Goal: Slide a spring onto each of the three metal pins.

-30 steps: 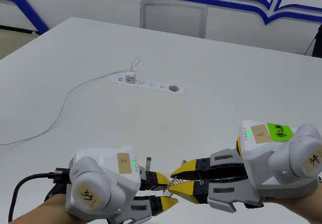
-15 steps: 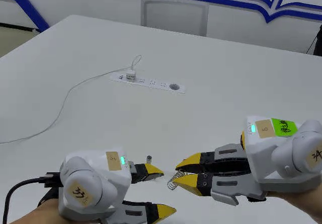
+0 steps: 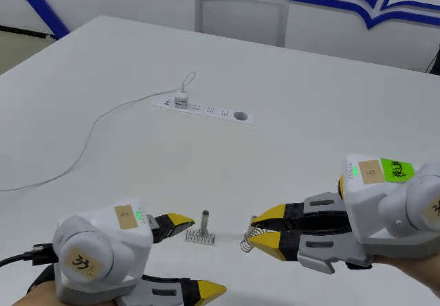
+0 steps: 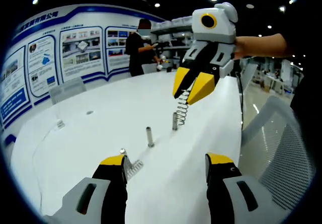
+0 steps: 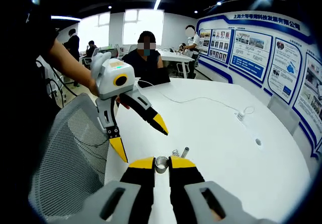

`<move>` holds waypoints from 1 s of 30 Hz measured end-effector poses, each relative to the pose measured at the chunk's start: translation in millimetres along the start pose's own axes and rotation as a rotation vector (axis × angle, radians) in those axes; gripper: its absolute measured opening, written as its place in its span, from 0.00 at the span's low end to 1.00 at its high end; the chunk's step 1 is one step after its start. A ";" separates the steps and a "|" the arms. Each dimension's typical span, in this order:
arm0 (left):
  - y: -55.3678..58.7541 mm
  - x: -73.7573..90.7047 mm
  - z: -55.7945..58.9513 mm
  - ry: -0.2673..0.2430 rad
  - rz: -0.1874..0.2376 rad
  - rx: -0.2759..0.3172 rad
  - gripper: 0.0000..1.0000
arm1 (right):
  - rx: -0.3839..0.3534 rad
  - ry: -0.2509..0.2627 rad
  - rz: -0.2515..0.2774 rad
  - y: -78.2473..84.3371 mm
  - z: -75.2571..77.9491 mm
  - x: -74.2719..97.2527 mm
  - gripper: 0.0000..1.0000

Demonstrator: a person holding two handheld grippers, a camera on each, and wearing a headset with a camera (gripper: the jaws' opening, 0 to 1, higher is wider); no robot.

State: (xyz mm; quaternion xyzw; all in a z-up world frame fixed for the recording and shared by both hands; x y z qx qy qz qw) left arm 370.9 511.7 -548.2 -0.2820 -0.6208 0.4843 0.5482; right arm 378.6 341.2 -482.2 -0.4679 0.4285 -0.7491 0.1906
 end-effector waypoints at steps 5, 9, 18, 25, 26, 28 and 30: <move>12.9 9.1 -1.4 -0.030 -0.011 0.032 0.67 | -0.014 0.025 -0.003 1.6 6.5 1.7 0.11; 20.1 16.5 -3.1 -0.055 -0.018 0.063 0.69 | -0.020 0.040 -0.009 3.6 11.4 3.2 0.11; 24.7 23.4 -2.3 -0.089 0.008 0.102 0.74 | -0.046 0.082 -0.031 10.6 19.7 3.4 0.11; 26.2 28.0 -1.1 -0.107 0.052 0.131 0.76 | -0.080 0.122 -0.048 20.3 27.8 2.6 0.11; 27.2 28.3 -1.0 -0.111 0.048 0.133 0.76 | -0.084 0.132 -0.052 21.9 29.7 2.6 0.11; 28.4 29.5 -0.7 -0.118 0.044 0.135 0.76 | -0.098 0.152 -0.057 24.5 33.4 2.4 0.11; 30.5 30.5 -1.3 -0.127 0.044 0.143 0.76 | -0.109 0.168 -0.060 26.3 36.3 2.1 0.11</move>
Point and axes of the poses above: the centre of the closed fingertips' face, and the gripper's own axes: x roughly backward along the fingers, z roughly to its right, y roughly out of its underside, the point moved 8 cm from there along x, roughly backward along the fingers, and after that the axes turned 10 degrees about y, right-handed, at the moved point
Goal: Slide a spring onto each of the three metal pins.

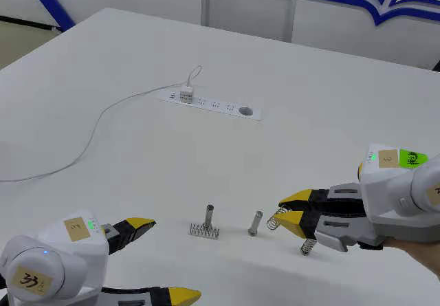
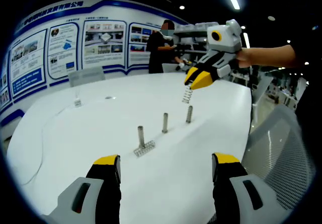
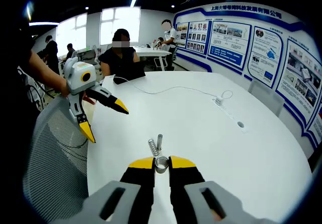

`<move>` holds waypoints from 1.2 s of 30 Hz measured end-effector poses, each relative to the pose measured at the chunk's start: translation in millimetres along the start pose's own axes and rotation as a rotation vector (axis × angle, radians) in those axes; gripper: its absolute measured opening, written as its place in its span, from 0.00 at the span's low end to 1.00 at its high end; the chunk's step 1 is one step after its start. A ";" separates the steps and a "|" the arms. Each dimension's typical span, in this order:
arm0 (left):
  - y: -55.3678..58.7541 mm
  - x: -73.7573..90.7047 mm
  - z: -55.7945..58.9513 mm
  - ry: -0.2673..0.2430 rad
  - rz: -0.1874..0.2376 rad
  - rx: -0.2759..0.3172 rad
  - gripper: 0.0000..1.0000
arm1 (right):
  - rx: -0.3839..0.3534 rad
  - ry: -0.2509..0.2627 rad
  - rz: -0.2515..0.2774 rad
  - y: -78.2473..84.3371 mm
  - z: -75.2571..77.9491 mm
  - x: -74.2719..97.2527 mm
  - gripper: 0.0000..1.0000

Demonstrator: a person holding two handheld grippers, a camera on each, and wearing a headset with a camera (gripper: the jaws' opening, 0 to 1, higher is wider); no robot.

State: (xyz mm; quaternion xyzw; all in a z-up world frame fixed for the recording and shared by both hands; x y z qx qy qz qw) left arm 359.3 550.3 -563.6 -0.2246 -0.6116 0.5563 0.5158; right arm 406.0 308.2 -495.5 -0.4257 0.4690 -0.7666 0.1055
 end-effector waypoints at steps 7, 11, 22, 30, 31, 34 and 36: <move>-0.5 3.1 0.1 -0.022 0.011 0.007 0.76 | -0.064 0.071 -0.004 4.5 12.8 -4.3 0.11; -1.7 5.9 -2.1 -0.033 0.022 0.018 0.76 | -0.070 0.081 -0.013 5.3 16.7 -7.8 0.11; 0.9 26.7 -7.9 -0.094 0.047 0.040 0.84 | -0.084 0.098 -0.027 4.1 23.5 -21.8 0.11; 2.5 30.6 -12.0 -0.157 0.070 0.068 0.92 | -0.083 0.093 -0.052 7.2 23.3 -33.8 0.11; 2.9 30.7 -12.4 -0.163 0.074 0.075 0.94 | -0.092 0.096 -0.058 8.4 24.2 -35.3 0.11; 5.7 29.8 -13.0 -0.172 0.059 0.101 1.00 | -0.101 0.096 -0.064 9.3 24.8 -38.3 0.11; 5.2 30.5 -12.8 -0.180 0.057 0.096 1.00 | -0.107 0.100 -0.069 9.5 24.8 -40.8 0.11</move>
Point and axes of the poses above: the centre of the closed fingertips' face, and the gripper's own axes: x roughly backward along the fingers, z roughly to its right, y roughly out of its underside, the point moved 8 cm from there along x, roughly backward along the fingers, and after that the axes turned 10 degrees about y, right-handed, at the moved point
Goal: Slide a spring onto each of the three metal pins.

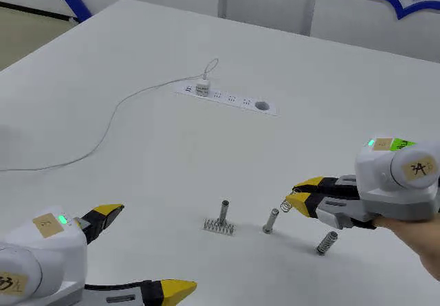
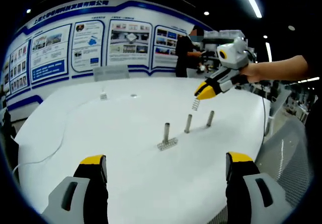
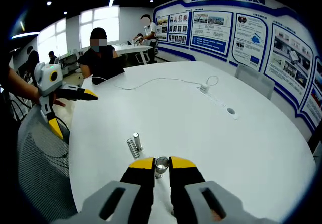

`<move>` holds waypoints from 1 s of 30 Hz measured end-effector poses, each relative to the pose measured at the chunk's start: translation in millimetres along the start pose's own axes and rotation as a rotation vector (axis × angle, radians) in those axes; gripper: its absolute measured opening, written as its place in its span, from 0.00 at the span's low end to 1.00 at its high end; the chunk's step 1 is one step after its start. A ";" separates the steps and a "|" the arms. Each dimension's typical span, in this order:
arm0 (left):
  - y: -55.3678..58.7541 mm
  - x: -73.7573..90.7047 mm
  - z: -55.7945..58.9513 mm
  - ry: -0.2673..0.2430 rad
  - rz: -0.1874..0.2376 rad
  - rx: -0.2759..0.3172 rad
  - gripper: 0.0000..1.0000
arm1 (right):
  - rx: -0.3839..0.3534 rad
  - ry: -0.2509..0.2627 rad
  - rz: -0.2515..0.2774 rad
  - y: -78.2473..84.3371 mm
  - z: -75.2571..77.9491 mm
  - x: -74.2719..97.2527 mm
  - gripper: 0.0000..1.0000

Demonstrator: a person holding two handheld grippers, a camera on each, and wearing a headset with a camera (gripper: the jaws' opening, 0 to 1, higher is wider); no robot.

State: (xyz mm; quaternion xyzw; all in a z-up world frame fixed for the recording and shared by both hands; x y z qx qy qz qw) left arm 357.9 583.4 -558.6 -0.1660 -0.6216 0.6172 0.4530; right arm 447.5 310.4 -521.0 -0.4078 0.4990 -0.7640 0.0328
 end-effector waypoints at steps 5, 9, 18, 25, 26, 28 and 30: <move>0.5 -1.4 2.4 0.009 -0.010 -0.010 1.00 | -0.028 0.005 -0.017 0.4 -0.9 -7.1 0.11; 0.8 -2.7 4.5 0.022 -0.015 -0.016 1.00 | -0.033 -0.006 -0.030 1.2 -4.4 -12.1 0.11; 3.0 -3.6 5.4 0.032 -0.035 -0.015 1.00 | -0.003 -0.005 -0.094 9.6 -7.6 -24.2 0.11; 5.0 -4.6 6.9 0.046 -0.049 -0.022 1.00 | 0.012 -0.018 -0.131 18.2 -11.6 -35.0 0.11; 5.0 -4.7 7.1 0.048 -0.051 -0.022 1.00 | 0.015 -0.019 -0.139 19.3 -12.5 -36.0 0.11; 5.8 -4.9 7.1 0.050 -0.057 -0.020 1.00 | 0.018 -0.021 -0.147 21.7 -13.9 -38.9 0.11; 6.4 -4.8 6.6 0.048 -0.063 -0.021 1.00 | 0.014 -0.023 -0.156 24.9 -14.7 -42.0 0.11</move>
Point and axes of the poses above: the centre of the closed fingertips' face, and the gripper's own axes: x roughly backward along the fingers, z roughly to its right, y roughly out of its underside, the point moved 8 cm from there along x, roughly backward along the fingers, and after that the axes turned 10 degrees about y, right-handed, at the moved point
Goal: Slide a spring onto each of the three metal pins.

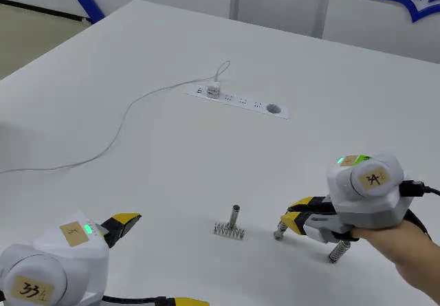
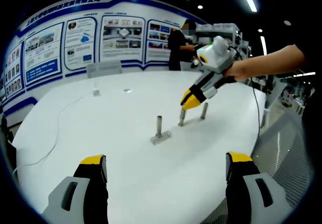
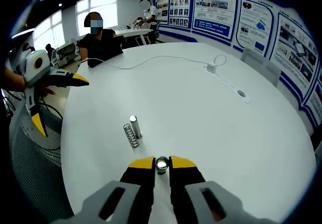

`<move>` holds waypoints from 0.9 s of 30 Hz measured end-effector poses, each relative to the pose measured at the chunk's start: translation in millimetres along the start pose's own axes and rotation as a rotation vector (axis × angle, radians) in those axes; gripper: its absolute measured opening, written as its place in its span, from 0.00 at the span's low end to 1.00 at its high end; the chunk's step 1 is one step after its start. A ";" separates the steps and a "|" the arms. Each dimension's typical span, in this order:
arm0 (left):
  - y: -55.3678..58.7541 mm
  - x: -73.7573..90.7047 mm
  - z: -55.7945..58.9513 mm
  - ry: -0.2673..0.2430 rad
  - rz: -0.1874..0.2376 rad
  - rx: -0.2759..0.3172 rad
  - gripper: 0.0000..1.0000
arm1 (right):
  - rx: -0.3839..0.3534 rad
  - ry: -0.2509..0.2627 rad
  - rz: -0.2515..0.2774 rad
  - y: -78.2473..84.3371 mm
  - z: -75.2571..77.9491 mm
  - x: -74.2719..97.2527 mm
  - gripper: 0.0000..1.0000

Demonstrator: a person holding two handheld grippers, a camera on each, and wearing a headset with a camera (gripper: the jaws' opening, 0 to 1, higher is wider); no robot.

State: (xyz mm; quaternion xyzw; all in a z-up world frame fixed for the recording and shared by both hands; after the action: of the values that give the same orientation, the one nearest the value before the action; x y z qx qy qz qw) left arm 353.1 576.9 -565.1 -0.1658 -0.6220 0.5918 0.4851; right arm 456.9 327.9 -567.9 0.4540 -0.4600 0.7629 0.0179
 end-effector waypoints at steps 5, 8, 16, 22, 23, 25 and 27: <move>0.0 0.3 -0.3 -0.001 0.000 0.002 1.00 | -0.003 0.006 -0.018 4.0 -1.1 -5.4 0.11; 0.0 0.1 -0.5 -0.001 0.000 0.004 1.00 | -0.004 0.010 -0.022 4.3 -0.8 -5.7 0.11; 1.3 -1.7 2.1 0.017 -0.010 0.000 1.00 | 0.002 0.006 -0.039 7.5 -2.0 -7.1 0.12; 1.3 -1.5 2.8 0.022 -0.012 -0.003 1.00 | 0.005 0.011 -0.051 10.9 -3.6 -10.1 0.12; 1.4 -1.6 3.2 0.024 -0.013 -0.003 1.00 | -0.001 0.012 -0.051 10.7 -3.7 -10.1 0.12; 1.0 -1.6 3.3 0.024 -0.012 -0.006 1.00 | 0.001 0.019 -0.053 10.2 -3.1 -9.9 0.12; 1.0 -1.3 2.8 0.022 -0.012 -0.003 1.00 | 0.009 0.024 -0.052 9.8 -2.3 -8.8 0.15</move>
State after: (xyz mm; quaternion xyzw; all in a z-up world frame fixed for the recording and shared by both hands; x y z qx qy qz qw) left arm 351.1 574.4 -566.1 -0.1690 -0.6186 0.5861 0.4952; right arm 456.1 327.3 -581.3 0.4564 -0.4445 0.7697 0.0413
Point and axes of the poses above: the centre of the closed fingertips' face, and the gripper's own axes: x roughly backward along the fingers, z roughly to its right, y roughly out of its underside, the point moved 8 cm from there along x, roughly backward along the fingers, and after that the axes turned 10 degrees about y, right-handed, at the moved point
